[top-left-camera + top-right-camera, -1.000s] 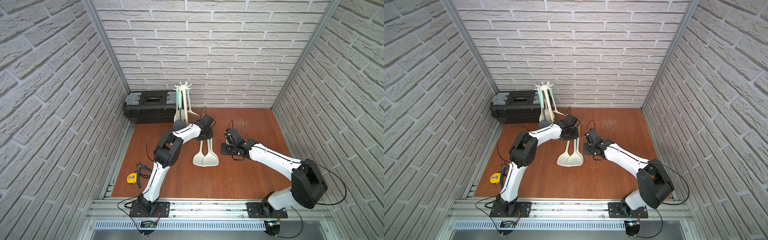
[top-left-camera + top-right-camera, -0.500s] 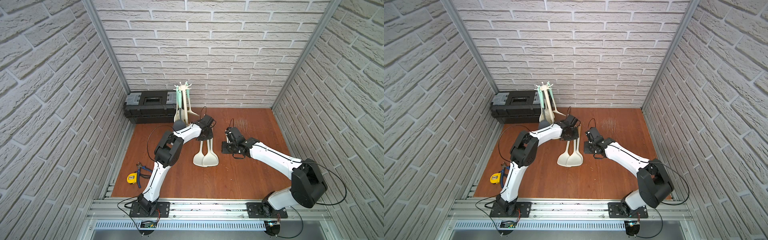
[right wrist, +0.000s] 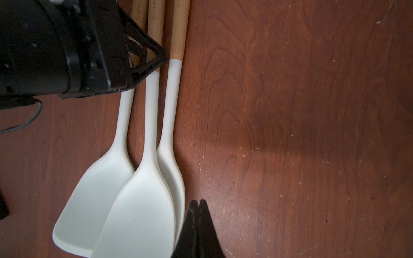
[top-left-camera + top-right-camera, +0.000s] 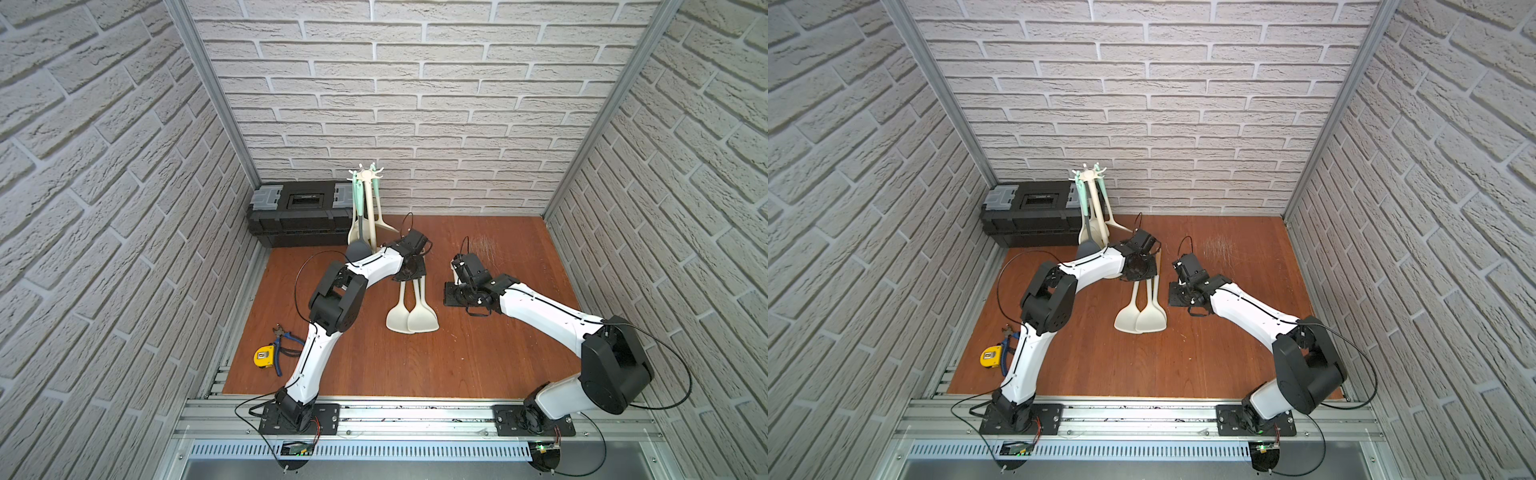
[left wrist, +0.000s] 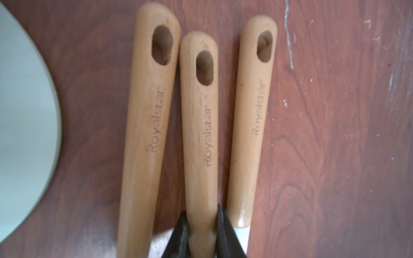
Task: Take the spatula off the kitchen utensil rack
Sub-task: Pick up the spatula from the center of the board.
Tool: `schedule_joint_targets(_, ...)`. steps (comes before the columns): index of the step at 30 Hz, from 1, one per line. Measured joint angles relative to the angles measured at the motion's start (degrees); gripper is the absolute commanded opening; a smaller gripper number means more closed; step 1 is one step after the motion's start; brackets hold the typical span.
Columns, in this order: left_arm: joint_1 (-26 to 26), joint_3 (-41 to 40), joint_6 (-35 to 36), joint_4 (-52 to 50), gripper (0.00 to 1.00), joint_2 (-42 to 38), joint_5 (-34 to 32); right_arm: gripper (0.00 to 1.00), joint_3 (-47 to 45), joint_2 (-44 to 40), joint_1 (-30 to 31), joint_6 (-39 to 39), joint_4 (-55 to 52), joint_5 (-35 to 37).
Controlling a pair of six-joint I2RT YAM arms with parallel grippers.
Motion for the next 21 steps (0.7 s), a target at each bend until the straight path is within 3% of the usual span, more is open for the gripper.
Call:
schedule_joint_targets(11,-0.5,0.6,1.0,-2.8,0.00,-9.4,0.6,0.03,0.0,-3.0,-1.9,0.0,-0.2,-3.5)
schedule_joint_targets(21,-3.2,17.2,2.3,-9.1,0.00,-7.5,2.9,0.03,-0.3,-12.2,-5.5,0.0,-3.1,-3.3)
